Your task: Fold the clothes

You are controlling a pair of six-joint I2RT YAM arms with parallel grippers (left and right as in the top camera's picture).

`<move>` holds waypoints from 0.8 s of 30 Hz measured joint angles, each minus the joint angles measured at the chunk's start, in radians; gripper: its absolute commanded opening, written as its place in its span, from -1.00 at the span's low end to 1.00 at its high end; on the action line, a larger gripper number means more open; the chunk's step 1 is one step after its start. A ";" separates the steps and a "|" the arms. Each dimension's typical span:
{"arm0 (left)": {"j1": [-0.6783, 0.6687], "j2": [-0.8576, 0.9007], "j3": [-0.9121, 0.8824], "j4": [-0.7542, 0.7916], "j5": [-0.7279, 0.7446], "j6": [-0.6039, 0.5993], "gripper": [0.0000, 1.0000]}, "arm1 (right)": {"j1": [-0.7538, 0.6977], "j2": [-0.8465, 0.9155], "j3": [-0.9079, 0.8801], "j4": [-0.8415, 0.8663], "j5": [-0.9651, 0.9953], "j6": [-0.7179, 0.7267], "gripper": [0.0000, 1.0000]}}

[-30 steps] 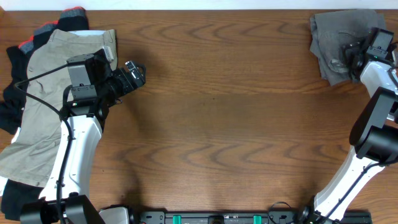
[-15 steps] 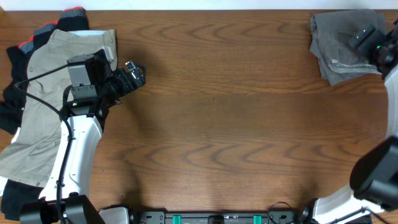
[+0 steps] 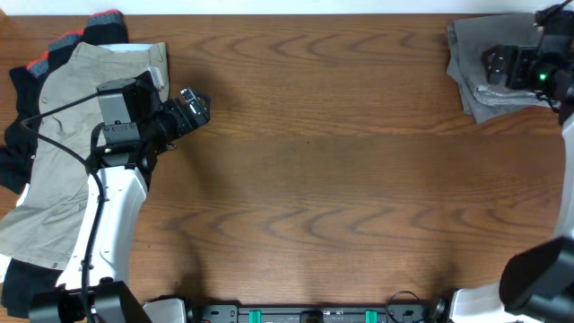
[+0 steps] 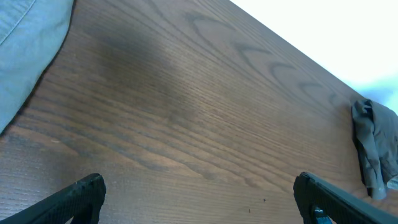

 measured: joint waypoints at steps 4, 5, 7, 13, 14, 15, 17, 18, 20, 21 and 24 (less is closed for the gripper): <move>0.000 0.000 0.000 0.000 0.000 0.000 0.96 | -0.001 0.011 0.001 0.079 0.122 -0.021 0.36; 0.000 0.000 0.000 -0.001 0.000 0.000 0.96 | -0.001 0.023 0.001 0.101 0.147 -0.023 0.26; 0.000 0.000 0.000 -0.001 0.000 0.000 0.96 | -0.002 0.073 0.002 0.168 0.206 -0.027 0.00; 0.005 0.000 0.000 -0.006 -0.010 0.003 0.96 | -0.030 0.258 0.002 0.314 0.273 -0.026 -0.56; 0.006 0.000 0.000 -0.009 -0.011 0.003 0.96 | -0.039 0.292 0.002 0.333 0.279 -0.023 -0.58; 0.008 0.000 0.000 -0.011 -0.013 0.003 0.96 | -0.045 0.321 0.001 0.345 0.284 -0.019 -0.59; 0.009 0.000 0.000 -0.013 -0.018 0.003 0.96 | -0.064 0.371 0.001 0.365 0.289 -0.005 -0.60; 0.009 0.000 0.000 -0.013 -0.019 0.003 0.96 | -0.076 0.395 0.001 0.375 0.291 0.006 -0.60; 0.010 0.000 0.000 -0.013 -0.019 0.003 0.96 | -0.101 0.432 0.001 0.384 0.292 0.031 -0.60; 0.010 0.000 0.000 -0.013 -0.019 0.003 0.96 | -0.115 0.446 0.001 0.386 0.292 0.042 -0.59; 0.010 0.000 0.000 -0.013 -0.022 0.003 0.96 | -0.161 0.481 0.000 0.395 0.288 0.067 -0.58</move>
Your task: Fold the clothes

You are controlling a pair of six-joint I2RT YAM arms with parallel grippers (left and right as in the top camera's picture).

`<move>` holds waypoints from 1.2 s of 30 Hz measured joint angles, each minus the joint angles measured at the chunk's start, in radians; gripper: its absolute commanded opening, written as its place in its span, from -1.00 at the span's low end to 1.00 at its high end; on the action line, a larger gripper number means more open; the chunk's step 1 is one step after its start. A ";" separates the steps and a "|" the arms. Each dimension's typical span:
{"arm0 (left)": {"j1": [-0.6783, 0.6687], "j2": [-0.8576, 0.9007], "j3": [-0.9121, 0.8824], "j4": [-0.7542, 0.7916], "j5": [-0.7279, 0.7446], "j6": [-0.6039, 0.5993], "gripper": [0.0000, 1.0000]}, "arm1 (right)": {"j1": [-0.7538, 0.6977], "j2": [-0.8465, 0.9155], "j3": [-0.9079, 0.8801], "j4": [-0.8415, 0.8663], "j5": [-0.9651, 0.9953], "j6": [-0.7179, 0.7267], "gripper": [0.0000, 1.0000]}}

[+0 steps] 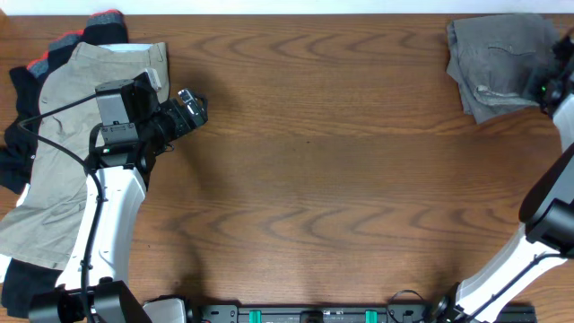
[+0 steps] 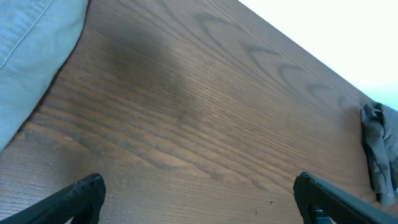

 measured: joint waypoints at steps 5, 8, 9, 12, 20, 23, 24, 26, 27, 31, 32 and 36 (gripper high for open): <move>0.000 0.000 0.000 0.000 0.000 0.000 0.96 | -0.050 0.045 0.000 -0.001 -0.003 0.018 -0.56; 0.000 0.000 0.000 0.000 0.000 0.000 0.96 | -0.062 0.077 0.000 -0.002 -0.004 0.025 -0.57; 0.000 0.000 0.000 0.000 0.000 0.000 0.96 | -0.064 0.087 0.000 -0.005 -0.004 0.029 -0.60; 0.000 0.000 0.000 0.000 0.000 0.000 0.96 | -0.065 0.104 0.000 -0.027 -0.008 0.046 -0.61; 0.000 0.000 0.000 0.000 0.000 0.000 0.96 | -0.068 0.037 -0.007 -0.076 -0.069 0.092 -0.29; 0.000 0.000 0.000 0.000 0.000 0.000 0.96 | -0.068 -0.076 -0.011 -0.146 -0.106 0.102 0.54; 0.000 0.000 0.000 -0.001 0.000 0.000 0.96 | -0.068 -0.134 -0.011 -0.179 -0.130 0.107 0.79; 0.000 0.000 0.000 -0.001 0.000 0.000 0.96 | -0.068 -0.246 -0.010 -0.235 -0.177 0.124 0.99; 0.000 0.000 0.000 0.000 0.000 0.000 0.96 | -0.068 -0.312 -0.010 -0.272 -0.210 0.142 0.99; 0.000 0.000 0.000 -0.001 0.000 0.000 0.96 | -0.067 -0.532 -0.001 -0.444 -0.344 0.214 0.98; 0.000 0.000 0.000 -0.001 0.000 0.000 0.96 | -0.066 -0.583 0.000 -0.497 -0.381 0.240 0.98; 0.000 0.000 0.000 -0.001 0.000 0.000 0.96 | -0.058 -0.727 0.000 -0.640 -0.463 0.307 0.99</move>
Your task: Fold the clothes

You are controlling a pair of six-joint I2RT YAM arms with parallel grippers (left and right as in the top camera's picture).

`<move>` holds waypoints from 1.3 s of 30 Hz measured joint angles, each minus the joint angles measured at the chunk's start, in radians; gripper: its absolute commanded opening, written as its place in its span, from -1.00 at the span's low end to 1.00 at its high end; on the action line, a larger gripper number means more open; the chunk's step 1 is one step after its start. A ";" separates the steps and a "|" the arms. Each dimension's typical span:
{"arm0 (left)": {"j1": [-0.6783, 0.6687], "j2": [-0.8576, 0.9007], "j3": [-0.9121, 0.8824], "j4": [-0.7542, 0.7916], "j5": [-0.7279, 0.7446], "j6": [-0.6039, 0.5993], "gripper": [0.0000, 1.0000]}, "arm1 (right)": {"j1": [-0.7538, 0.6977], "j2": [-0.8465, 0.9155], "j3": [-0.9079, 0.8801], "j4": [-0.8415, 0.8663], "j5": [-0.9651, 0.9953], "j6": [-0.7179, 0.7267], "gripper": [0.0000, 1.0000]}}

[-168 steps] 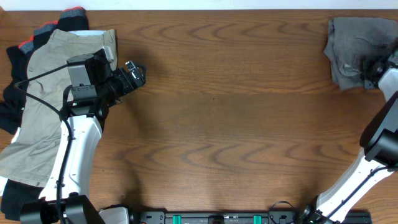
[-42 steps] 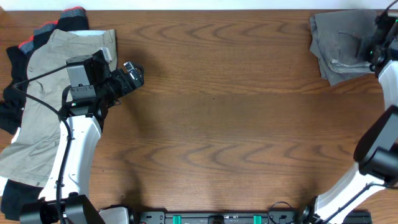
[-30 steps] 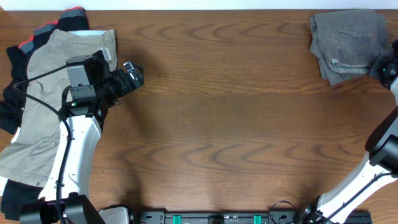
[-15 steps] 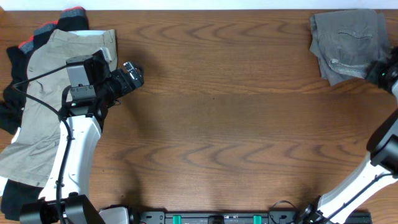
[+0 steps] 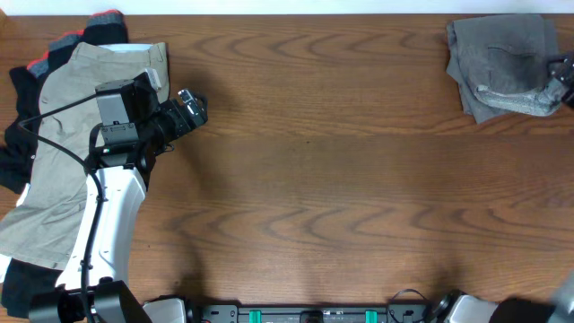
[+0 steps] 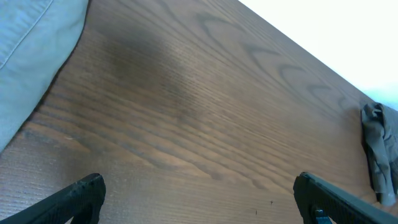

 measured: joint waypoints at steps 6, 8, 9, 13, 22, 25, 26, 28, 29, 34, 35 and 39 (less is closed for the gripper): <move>0.000 0.000 0.000 0.000 0.000 0.000 0.96 | 0.000 -0.136 0.000 -0.084 -0.041 0.040 0.98; 0.000 0.000 0.000 0.000 0.000 0.000 0.96 | 0.000 -0.170 0.000 -0.122 -0.046 0.046 0.98; 0.000 0.000 0.000 0.000 0.000 0.000 0.96 | 0.000 -0.187 0.000 -0.137 -0.047 0.047 0.98; 0.000 0.000 0.000 0.000 0.000 0.000 0.96 | 0.000 -0.237 0.000 -0.179 -0.042 0.046 0.99; 0.000 0.000 0.000 0.000 0.000 0.000 0.96 | 0.041 -0.304 0.000 -0.206 -0.147 -0.183 0.98; 0.000 0.000 0.000 0.000 0.000 0.000 0.96 | 0.060 -0.317 -0.004 -0.205 -0.142 -0.223 0.99; 0.000 0.000 0.000 0.000 0.000 0.000 0.96 | 0.072 -0.323 -0.011 -0.197 -0.137 -0.231 0.99; 0.000 0.000 0.000 0.000 0.000 0.000 0.96 | 0.109 -0.355 -0.049 -0.145 -0.113 -0.245 0.99; 0.000 0.000 0.000 0.000 -0.001 0.000 0.96 | 0.129 -0.378 -0.078 -0.106 -0.098 -0.250 0.98; 0.000 0.000 0.000 -0.001 -0.001 0.000 0.96 | 0.201 -0.590 -0.338 0.142 -0.047 -0.270 0.98; 0.000 0.000 0.000 -0.001 -0.001 0.000 0.96 | 0.204 -0.618 -0.374 0.163 -0.043 -0.270 0.98; 0.000 0.000 0.000 -0.002 -0.001 0.000 0.96 | 0.218 -0.800 -0.612 0.319 -0.021 -0.257 0.98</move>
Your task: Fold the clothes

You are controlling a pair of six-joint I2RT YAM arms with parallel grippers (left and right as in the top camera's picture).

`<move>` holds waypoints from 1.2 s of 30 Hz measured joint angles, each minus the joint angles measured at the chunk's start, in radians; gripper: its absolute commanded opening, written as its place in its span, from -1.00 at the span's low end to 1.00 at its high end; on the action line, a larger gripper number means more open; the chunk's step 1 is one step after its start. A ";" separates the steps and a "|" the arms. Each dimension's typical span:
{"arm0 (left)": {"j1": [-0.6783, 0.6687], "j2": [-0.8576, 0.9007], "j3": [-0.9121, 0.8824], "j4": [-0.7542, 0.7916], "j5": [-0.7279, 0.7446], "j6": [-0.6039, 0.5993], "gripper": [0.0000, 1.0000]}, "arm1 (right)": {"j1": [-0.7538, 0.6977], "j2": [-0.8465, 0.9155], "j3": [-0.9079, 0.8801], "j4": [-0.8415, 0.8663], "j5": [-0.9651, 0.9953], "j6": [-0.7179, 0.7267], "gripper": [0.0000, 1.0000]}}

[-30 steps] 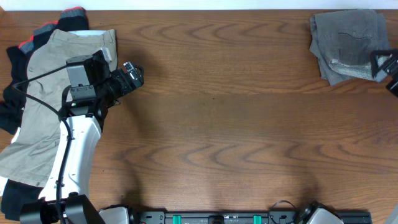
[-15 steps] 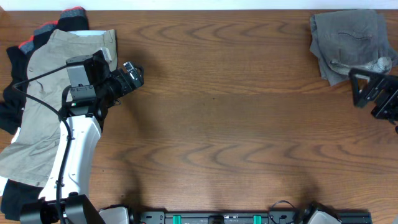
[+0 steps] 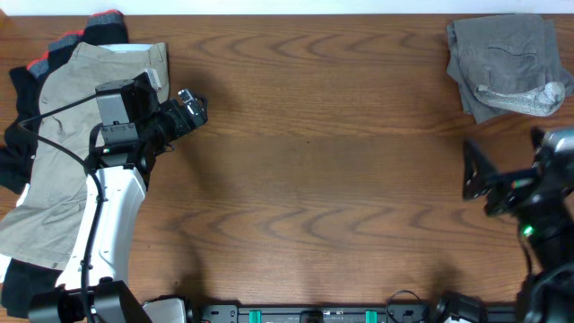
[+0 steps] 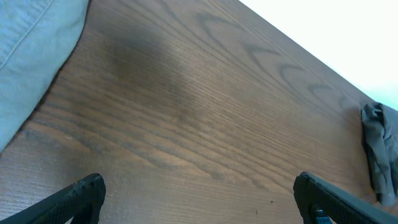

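Observation:
A folded grey garment (image 3: 502, 58) lies at the table's far right corner and shows small at the right edge of the left wrist view (image 4: 379, 152). A heap of unfolded clothes sits at the far left, with a beige garment (image 3: 63, 144) on top of dark pieces with red trim (image 3: 85, 36). My left gripper (image 3: 193, 108) is open just right of the beige garment (image 4: 28, 56), its fingers (image 4: 81, 193) wide apart over bare wood. My right gripper (image 3: 480, 184) is at the right edge, below the grey garment and apart from it, with fingers spread and nothing between them.
The brown wooden table (image 3: 314, 179) stretches between the heap and the grey garment. Part of the heap hangs over the left edge. A black bar with green clips (image 3: 314, 314) runs along the near edge.
My right arm was at the far right edge beside the grey garment, with only its tip showing. Now it is nearer, mid-way down the right edge. The left arm and the clothes have not moved.
First my right gripper rested on the folded grey garment at the far right. Then it was off the garment at the right edge, later almost out of view. The garment stays folded there, and the right arm now sits lower. The left gripper stayed open by the heap.

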 measured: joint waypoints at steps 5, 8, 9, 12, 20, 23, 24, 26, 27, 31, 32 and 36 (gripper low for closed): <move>0.000 0.000 0.000 -0.001 0.000 0.000 0.96 | 0.041 -0.155 -0.254 0.118 0.099 0.104 0.99; 0.000 0.000 0.000 -0.001 0.000 0.000 0.96 | 0.084 -0.211 -0.356 0.181 0.161 0.135 0.98; 0.000 0.000 0.000 0.000 0.000 0.000 0.96 | 0.103 -0.229 -0.388 0.201 0.188 0.142 0.99; 0.000 0.000 0.000 -0.001 0.000 0.000 0.96 | 0.145 -0.264 -0.455 0.244 0.253 0.151 0.99; 0.000 0.000 0.000 -0.001 0.000 0.000 0.96 | 0.190 -0.312 -0.624 0.371 0.333 0.092 0.99; 0.000 0.000 0.000 -0.001 0.000 0.000 0.96 | 0.193 -0.348 -0.702 0.410 0.340 0.083 0.99; 0.000 0.000 0.000 -0.001 0.000 0.000 0.96 | 0.193 -0.364 -0.729 0.419 0.344 0.080 0.99; 0.000 0.000 0.000 -0.001 0.000 0.000 0.96 | 0.193 -0.394 -0.764 0.423 0.346 0.079 0.99; 0.000 0.000 0.000 -0.001 0.000 0.000 0.96 | 0.193 -0.412 -0.780 0.423 0.348 0.079 0.99; 0.000 0.000 0.000 -0.001 0.000 0.000 0.96 | 0.193 -0.489 -0.820 0.422 0.354 0.079 0.98; 0.000 0.000 0.000 -0.001 0.000 0.000 0.96 | 0.193 -0.513 -0.830 0.421 0.356 0.079 0.98; 0.000 0.000 0.000 -0.001 0.000 0.000 0.96 | 0.193 -0.565 -0.862 0.420 0.375 0.079 0.98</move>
